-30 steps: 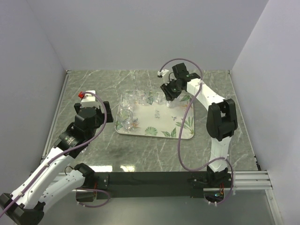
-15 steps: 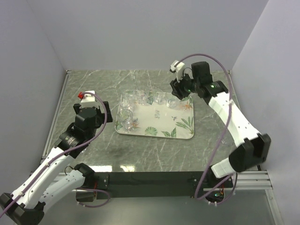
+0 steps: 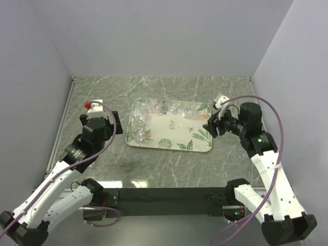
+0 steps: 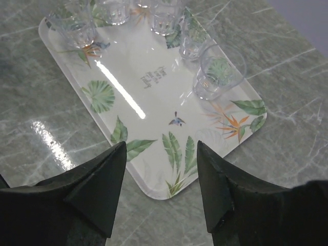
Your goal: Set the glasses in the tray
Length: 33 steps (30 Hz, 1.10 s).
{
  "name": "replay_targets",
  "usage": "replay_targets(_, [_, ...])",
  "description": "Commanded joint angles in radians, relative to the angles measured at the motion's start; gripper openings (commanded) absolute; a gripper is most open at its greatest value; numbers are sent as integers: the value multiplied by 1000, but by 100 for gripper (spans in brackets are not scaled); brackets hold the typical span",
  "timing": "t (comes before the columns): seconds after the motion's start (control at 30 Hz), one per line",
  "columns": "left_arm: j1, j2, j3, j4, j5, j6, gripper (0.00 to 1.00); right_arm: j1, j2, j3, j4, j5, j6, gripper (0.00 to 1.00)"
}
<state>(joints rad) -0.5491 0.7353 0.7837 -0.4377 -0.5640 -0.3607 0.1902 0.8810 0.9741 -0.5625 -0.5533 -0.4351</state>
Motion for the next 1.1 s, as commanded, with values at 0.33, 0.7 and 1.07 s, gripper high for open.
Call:
replay_targets(0.33, [5,-131,85,-222,50,-320,99,-184,-99,-173,95,-243,72,72])
replay_targets(0.7, [44,-45,80,-295,19,-425,99,-230,-154,-196,102,-180,53,72])
replay_targets(1.07, [443,97,54,-214,323,-382,99,-239,-178,-199,102,-192,53,72])
